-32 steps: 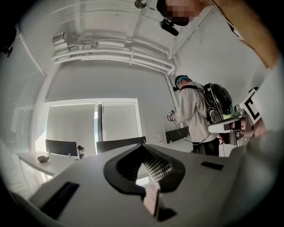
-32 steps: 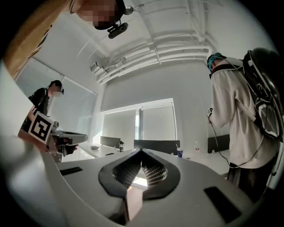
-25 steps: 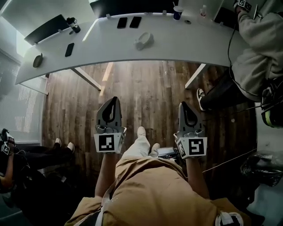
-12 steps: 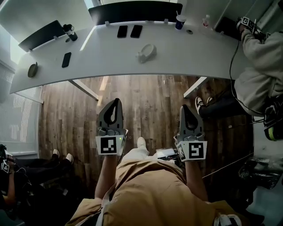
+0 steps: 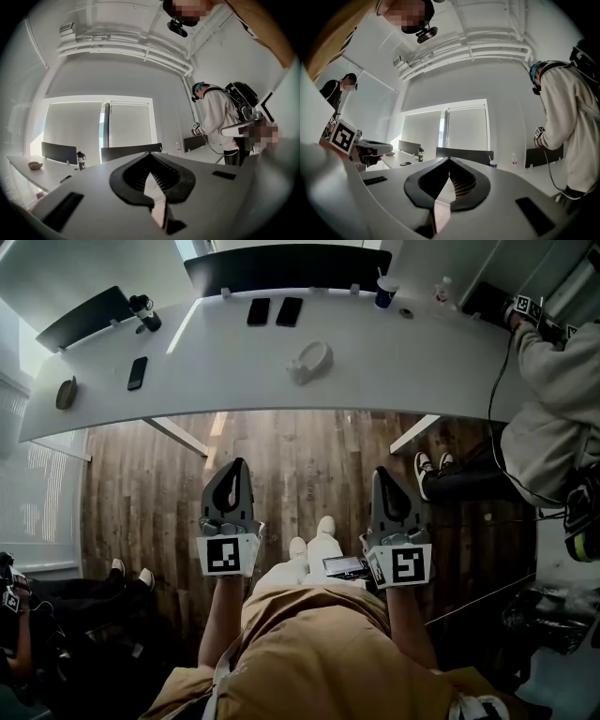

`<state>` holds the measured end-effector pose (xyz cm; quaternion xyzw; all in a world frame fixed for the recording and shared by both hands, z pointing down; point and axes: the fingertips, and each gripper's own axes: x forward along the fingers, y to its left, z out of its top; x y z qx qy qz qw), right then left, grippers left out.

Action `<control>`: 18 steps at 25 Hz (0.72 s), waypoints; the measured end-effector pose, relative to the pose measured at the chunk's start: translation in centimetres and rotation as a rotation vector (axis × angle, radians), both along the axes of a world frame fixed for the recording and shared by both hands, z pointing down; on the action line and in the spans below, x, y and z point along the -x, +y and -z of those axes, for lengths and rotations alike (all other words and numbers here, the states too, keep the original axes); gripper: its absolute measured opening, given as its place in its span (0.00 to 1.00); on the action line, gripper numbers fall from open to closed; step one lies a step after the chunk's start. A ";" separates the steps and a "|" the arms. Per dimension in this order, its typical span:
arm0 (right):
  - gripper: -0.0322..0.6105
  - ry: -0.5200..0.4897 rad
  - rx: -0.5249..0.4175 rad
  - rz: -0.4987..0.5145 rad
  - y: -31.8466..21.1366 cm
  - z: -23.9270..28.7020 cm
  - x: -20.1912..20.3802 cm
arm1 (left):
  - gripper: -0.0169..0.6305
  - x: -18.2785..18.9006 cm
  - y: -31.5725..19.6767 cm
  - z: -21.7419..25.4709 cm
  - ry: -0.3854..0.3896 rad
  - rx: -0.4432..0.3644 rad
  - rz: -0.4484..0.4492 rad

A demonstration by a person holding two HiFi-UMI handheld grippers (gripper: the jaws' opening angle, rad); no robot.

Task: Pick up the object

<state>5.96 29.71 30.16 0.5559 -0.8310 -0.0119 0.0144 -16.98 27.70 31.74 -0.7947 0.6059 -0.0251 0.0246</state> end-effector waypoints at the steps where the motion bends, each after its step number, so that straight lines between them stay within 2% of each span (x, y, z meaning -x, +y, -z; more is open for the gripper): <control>1: 0.06 0.000 -0.005 0.013 -0.4 -0.1 0.0 | 0.04 -0.1 -0.3 0.0 -0.003 -0.001 0.011; 8: 0.06 0.019 -0.015 0.083 -4.3 0.2 -1.0 | 0.04 -1.7 -4.2 0.3 -0.013 -0.003 0.062; 12: 0.06 0.036 -0.007 0.091 -6.1 -0.2 -2.2 | 0.04 -3.6 -5.8 0.2 -0.029 -0.003 0.043; 18: 0.06 -0.009 0.018 0.108 -7.8 -0.4 -2.9 | 0.04 -5.0 -6.9 0.2 -0.019 0.014 0.028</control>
